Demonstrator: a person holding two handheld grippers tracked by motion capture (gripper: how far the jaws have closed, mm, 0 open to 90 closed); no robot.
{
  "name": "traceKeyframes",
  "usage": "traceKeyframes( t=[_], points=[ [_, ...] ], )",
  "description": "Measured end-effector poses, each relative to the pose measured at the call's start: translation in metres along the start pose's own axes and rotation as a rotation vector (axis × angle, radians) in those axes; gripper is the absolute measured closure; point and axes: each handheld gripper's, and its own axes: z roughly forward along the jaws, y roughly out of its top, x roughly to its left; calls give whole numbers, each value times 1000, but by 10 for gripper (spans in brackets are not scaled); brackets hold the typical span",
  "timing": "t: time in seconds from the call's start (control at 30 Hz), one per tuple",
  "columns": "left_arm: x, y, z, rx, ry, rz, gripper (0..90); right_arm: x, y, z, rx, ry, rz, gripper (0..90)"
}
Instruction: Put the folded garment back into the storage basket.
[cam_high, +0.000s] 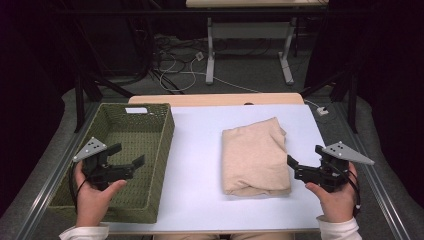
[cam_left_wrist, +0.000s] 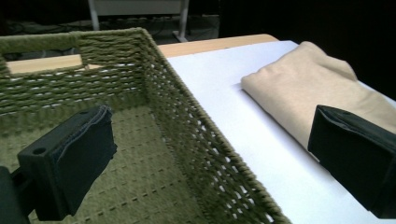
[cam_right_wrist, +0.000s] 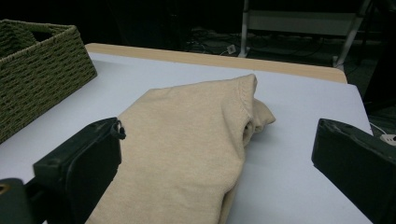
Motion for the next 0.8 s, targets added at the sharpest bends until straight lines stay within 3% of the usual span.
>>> traceKeyframes(
  t=[0.1, 0.3, 0.4, 0.5, 0.8],
  points=[
    [-2, 1, 2, 7, -24, -20, 4, 0, 0, 1, -1, 9, -1, 14],
    [-8, 0, 4, 18, -16, -23, 4, 2, 2, 1, -3, 7, -19, 15],
    [-13, 1, 5, 18, -21, -26, 4, 3, 4, 2, 16, 3, -29, 15],
    [-20, 4, 5, 14, -68, -34, 4, 6, 5, 4, 44, 18, -24, 14],
    [-40, 14, 17, 14, -94, -15, 4, 12, 16, 11, 92, 31, -35, 14]
  ],
)
